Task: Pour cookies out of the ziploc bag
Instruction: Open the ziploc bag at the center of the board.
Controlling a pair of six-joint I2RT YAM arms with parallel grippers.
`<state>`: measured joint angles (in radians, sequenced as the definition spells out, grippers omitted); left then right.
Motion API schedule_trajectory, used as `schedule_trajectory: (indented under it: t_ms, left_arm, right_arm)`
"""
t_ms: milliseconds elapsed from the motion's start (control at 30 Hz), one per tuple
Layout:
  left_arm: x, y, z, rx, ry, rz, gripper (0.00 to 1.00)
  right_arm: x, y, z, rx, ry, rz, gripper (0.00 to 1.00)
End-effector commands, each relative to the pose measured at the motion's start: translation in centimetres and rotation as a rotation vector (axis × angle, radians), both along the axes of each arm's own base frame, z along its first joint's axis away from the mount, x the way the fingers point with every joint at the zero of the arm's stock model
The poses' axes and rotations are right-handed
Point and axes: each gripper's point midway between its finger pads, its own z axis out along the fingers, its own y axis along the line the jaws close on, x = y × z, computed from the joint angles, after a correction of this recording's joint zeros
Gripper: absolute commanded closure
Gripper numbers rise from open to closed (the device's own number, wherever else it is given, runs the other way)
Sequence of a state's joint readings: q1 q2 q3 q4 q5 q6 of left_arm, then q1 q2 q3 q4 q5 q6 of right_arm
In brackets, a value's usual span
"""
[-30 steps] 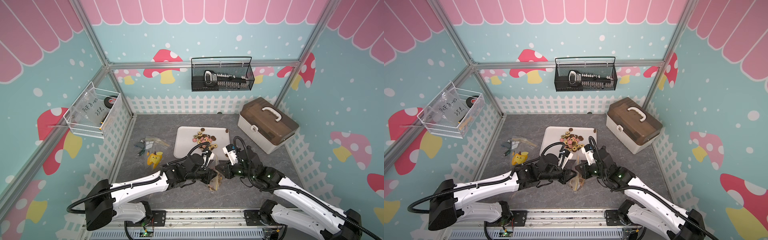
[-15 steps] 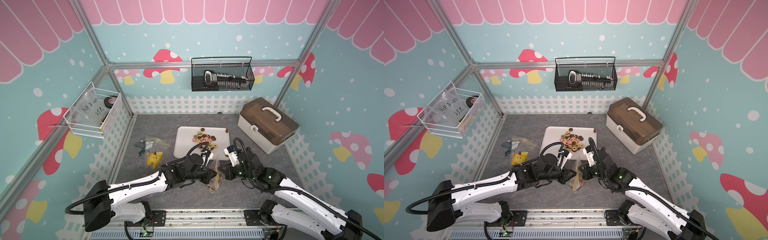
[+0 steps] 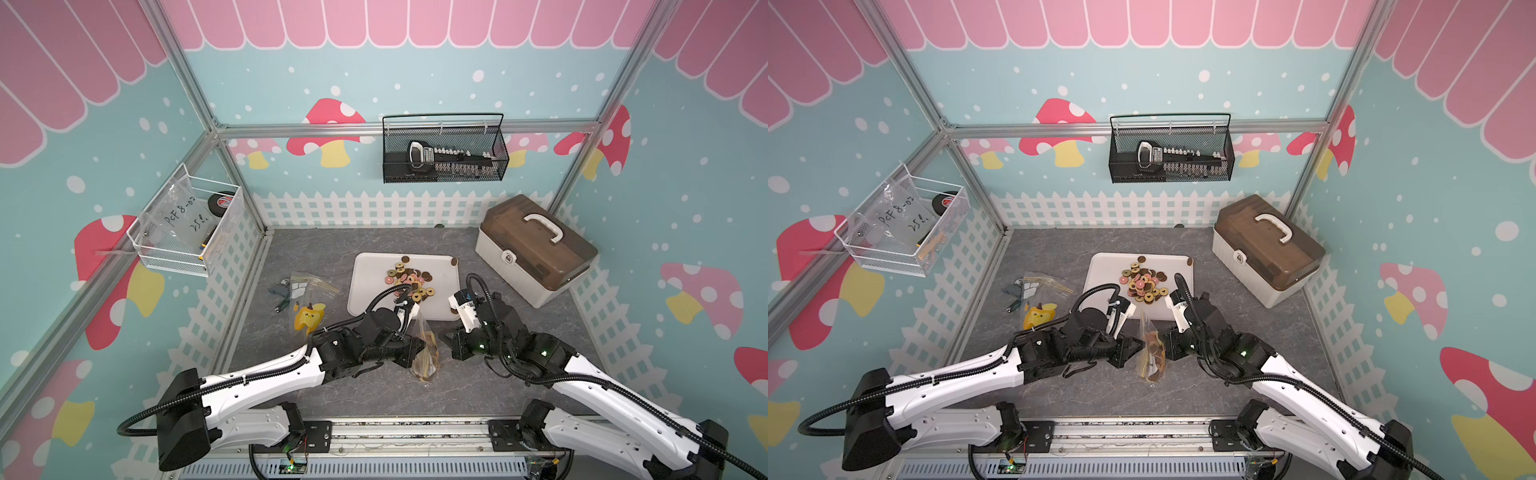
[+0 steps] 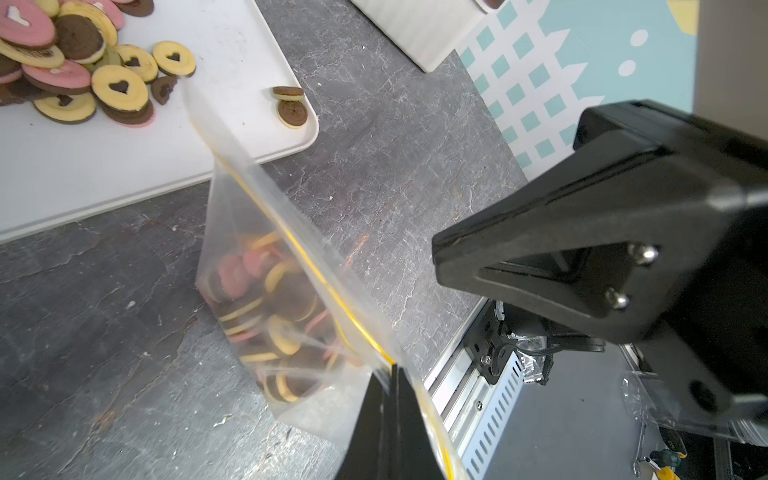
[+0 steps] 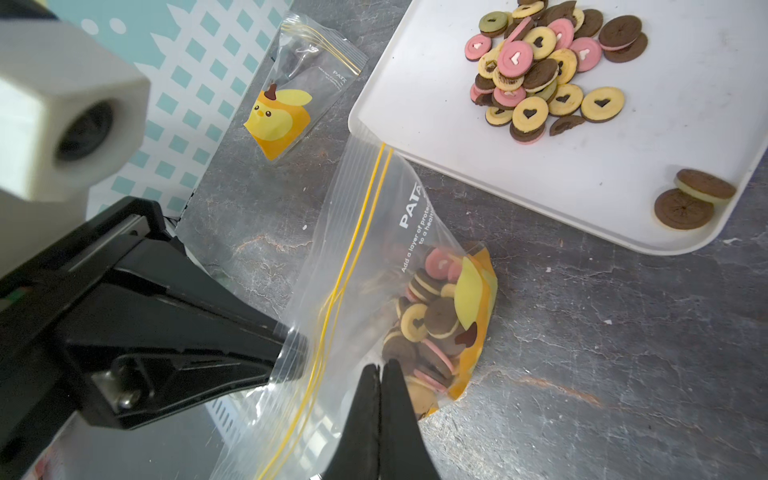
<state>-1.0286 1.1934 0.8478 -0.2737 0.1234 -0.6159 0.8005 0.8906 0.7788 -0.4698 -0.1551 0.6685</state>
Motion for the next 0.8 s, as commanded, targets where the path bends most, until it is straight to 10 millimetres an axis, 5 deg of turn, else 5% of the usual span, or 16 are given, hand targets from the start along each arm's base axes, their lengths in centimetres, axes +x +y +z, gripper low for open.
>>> schedule_trajectory:
  t_ms: [0,100,233,567,767]
  left_arm:
    - [0.4,-0.6,1.5,-0.032,-0.031,-0.006,1.00]
    - [0.5,-1.0,1.2,-0.038,-0.022,-0.014,1.00]
    - [0.5,-1.3,1.0,-0.037,-0.018,-0.018,1.00]
    - [0.8,-1.4,0.3,-0.016,-0.015,-0.012,1.00]
    - [0.9,-1.1,0.8,-0.016,-0.030,-0.004,1.00]
  right_arm:
    - [-0.1,1.0,2.2,0.066,-0.028,0.032,0.82]
    - [0.3,1.6,2.2,0.066,-0.027,0.038,0.68]
    - [0.8,2.8,1.8,0.076,-0.009,0.061,0.65]
    - [1.1,4.0,0.8,0.073,0.018,0.078,0.64]
    - [1.0,3.6,-0.5,0.041,0.033,0.068,0.78]
